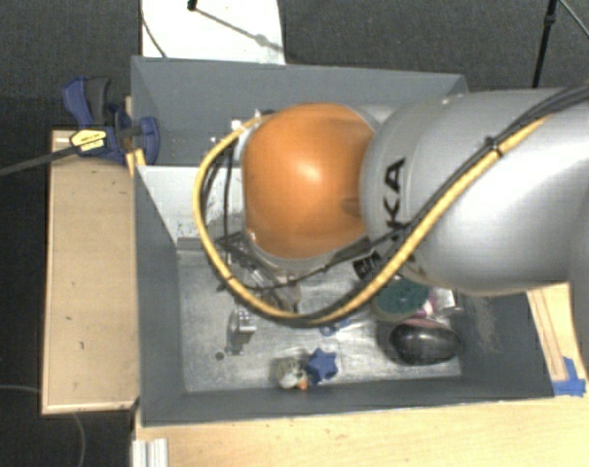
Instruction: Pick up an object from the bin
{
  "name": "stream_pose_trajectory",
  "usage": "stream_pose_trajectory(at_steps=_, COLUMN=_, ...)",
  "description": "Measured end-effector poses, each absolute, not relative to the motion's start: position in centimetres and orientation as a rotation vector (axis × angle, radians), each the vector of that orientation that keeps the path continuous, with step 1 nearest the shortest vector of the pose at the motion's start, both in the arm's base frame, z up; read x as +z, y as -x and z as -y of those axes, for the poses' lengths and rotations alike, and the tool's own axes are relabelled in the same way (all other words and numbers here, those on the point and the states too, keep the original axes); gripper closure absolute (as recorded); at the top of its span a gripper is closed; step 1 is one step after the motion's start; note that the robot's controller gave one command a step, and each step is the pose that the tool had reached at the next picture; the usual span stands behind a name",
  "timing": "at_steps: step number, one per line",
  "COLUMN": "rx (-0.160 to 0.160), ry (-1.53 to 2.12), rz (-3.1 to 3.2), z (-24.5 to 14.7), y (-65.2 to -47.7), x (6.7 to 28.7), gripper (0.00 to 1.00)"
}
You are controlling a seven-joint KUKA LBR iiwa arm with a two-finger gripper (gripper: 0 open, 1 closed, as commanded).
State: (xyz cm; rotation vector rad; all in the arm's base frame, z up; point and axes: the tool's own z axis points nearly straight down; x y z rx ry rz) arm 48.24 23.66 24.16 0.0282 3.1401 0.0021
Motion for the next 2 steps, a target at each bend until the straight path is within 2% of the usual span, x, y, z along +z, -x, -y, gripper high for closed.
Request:
stream_pose_trajectory(at_steps=1, rx=-0.003, ry=0.148, rz=-3.144, z=-14.6, y=-49.5, x=11.7, gripper=0.0)
stream_pose_trajectory(at_steps=2, rx=0.009, ry=0.266, rz=-3.13, z=-7.7, y=-50.8, x=7.9, gripper=0.0)
